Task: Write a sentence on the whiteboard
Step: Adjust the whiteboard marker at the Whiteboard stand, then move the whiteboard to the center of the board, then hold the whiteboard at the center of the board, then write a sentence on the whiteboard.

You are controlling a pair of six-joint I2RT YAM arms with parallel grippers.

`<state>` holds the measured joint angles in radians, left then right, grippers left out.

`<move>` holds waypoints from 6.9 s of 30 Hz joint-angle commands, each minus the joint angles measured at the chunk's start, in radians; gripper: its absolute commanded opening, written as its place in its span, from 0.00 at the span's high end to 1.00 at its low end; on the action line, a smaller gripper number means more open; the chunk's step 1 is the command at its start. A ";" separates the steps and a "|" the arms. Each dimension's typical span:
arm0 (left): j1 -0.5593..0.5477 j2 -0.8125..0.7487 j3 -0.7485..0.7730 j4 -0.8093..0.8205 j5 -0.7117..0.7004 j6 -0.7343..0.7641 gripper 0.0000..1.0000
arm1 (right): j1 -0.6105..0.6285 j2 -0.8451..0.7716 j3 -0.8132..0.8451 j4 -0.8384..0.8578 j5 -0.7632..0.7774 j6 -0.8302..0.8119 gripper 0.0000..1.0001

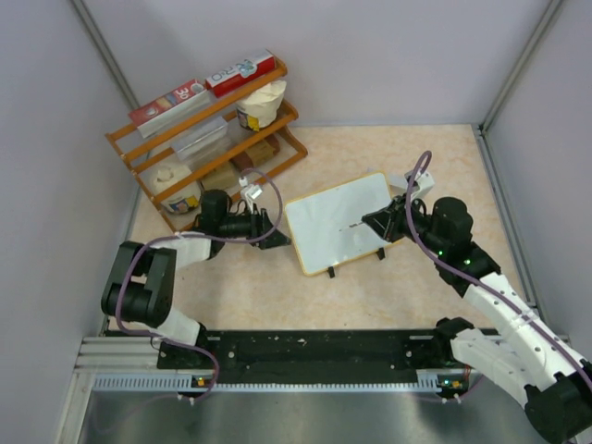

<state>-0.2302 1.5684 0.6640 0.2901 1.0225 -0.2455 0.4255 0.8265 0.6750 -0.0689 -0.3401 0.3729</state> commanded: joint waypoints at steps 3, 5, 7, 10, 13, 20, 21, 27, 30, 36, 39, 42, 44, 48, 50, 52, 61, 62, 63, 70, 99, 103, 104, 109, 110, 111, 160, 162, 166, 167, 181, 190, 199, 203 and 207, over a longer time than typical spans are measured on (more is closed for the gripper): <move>0.046 -0.064 -0.043 0.361 0.004 -0.300 0.21 | 0.012 -0.015 0.023 0.041 -0.004 -0.006 1.00; 0.045 -0.036 -0.038 0.478 -0.005 -0.362 0.21 | 0.012 -0.018 0.020 0.043 -0.004 -0.006 1.00; 0.045 -0.005 -0.023 0.605 0.002 -0.457 0.22 | 0.012 -0.023 0.020 0.044 -0.004 -0.002 1.00; 0.045 0.061 -0.012 0.757 0.010 -0.583 0.27 | 0.012 -0.032 0.017 0.043 -0.002 0.001 1.00; 0.045 0.113 0.009 0.814 0.001 -0.620 0.36 | 0.012 -0.036 0.018 0.037 0.001 -0.002 1.00; 0.035 0.125 0.035 0.744 -0.016 -0.551 0.50 | 0.012 -0.036 0.020 0.027 0.004 -0.005 1.00; 0.031 0.125 0.039 0.719 -0.016 -0.532 0.51 | 0.012 -0.036 0.018 0.030 0.004 -0.005 1.00; 0.006 0.139 0.085 0.594 -0.021 -0.442 0.67 | 0.012 -0.024 0.015 0.038 0.000 0.000 1.00; 0.008 0.139 0.097 0.549 -0.022 -0.402 0.80 | 0.012 -0.026 0.015 0.037 0.001 0.001 1.00; 0.008 0.160 0.144 0.417 0.017 -0.330 1.00 | 0.010 -0.029 0.018 0.034 0.003 0.001 1.00; 0.009 0.162 0.167 0.336 0.040 -0.269 1.00 | 0.012 -0.030 0.020 0.026 0.004 -0.002 1.00; 0.012 0.159 0.186 0.255 0.079 -0.207 1.00 | 0.010 -0.036 0.020 0.020 0.006 -0.005 1.00; 0.015 0.156 0.194 0.200 0.093 -0.161 1.00 | 0.012 -0.041 0.020 0.017 0.006 -0.005 1.00; 0.025 0.150 0.207 0.112 0.140 -0.084 1.00 | 0.012 -0.043 0.021 0.015 0.006 -0.005 1.00; 0.026 0.145 0.207 0.080 0.151 -0.054 1.00 | 0.010 -0.046 0.023 0.012 0.004 -0.005 1.00; 0.026 0.140 0.207 0.070 0.175 -0.044 1.00 | 0.012 -0.047 0.028 0.011 0.003 -0.008 1.00; -0.012 0.137 0.253 -0.072 0.185 0.053 1.00 | 0.012 -0.044 0.038 0.004 0.000 -0.014 1.00; -0.021 0.148 0.261 -0.092 0.185 0.067 1.00 | 0.012 -0.043 0.038 0.004 0.000 -0.012 1.00; -0.029 0.151 0.284 -0.126 0.179 0.084 1.00 | 0.010 -0.044 0.038 0.003 0.000 -0.014 1.00; -0.080 0.160 0.329 -0.259 0.182 0.169 1.00 | 0.012 -0.050 0.034 0.003 0.001 -0.006 1.00; -0.116 0.065 0.212 0.067 0.102 -0.087 0.48 | 0.012 -0.052 0.031 0.011 0.004 -0.002 1.00; -0.106 0.061 0.198 0.047 0.097 -0.060 0.54 | 0.013 -0.037 0.040 0.021 0.006 -0.006 1.00; -0.103 0.061 0.191 0.046 0.099 -0.060 0.57 | 0.013 -0.032 0.041 0.023 0.006 -0.006 1.00; -0.098 0.079 0.195 0.057 0.120 -0.057 0.60 | 0.027 -0.001 0.046 0.049 0.006 -0.008 1.00; -0.098 0.085 0.203 0.055 0.135 -0.055 0.64 | 0.029 0.003 0.046 0.058 0.006 -0.011 1.00; -0.098 0.090 0.206 0.057 0.139 -0.055 0.69 | 0.033 0.008 0.046 0.063 0.003 -0.009 1.00; -0.100 0.105 0.169 0.124 0.145 -0.100 1.00 | 0.223 0.060 0.064 0.170 0.251 -0.083 1.00; -0.100 0.101 0.167 0.124 0.143 -0.098 1.00 | 0.223 0.065 0.067 0.173 0.248 -0.081 1.00; -0.100 0.107 0.169 0.127 0.148 -0.101 1.00 | 0.225 0.075 0.075 0.170 0.237 -0.078 1.00; -0.100 0.105 0.169 0.127 0.146 -0.103 1.00 | 0.226 0.076 0.075 0.169 0.237 -0.077 1.00; -0.101 0.101 0.171 0.107 0.142 -0.089 1.00 | 0.260 0.112 0.101 0.156 0.271 -0.111 1.00; -0.103 0.107 0.174 0.107 0.148 -0.086 1.00 | 0.318 0.158 0.113 0.159 0.424 -0.121 1.00; -0.104 0.110 0.172 0.109 0.154 -0.086 1.00 | 0.344 0.164 0.080 0.204 0.503 -0.127 1.00; -0.106 0.110 0.174 0.109 0.156 -0.086 1.00 | 0.348 0.172 0.077 0.205 0.501 -0.129 1.00; -0.106 0.111 0.174 0.109 0.156 -0.086 1.00 | 0.348 0.172 0.074 0.207 0.490 -0.129 1.00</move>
<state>-0.3218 1.6932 0.8497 0.3744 1.1706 -0.4026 0.7586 0.9981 0.7349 0.0868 0.1383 0.2604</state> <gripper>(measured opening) 0.056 0.139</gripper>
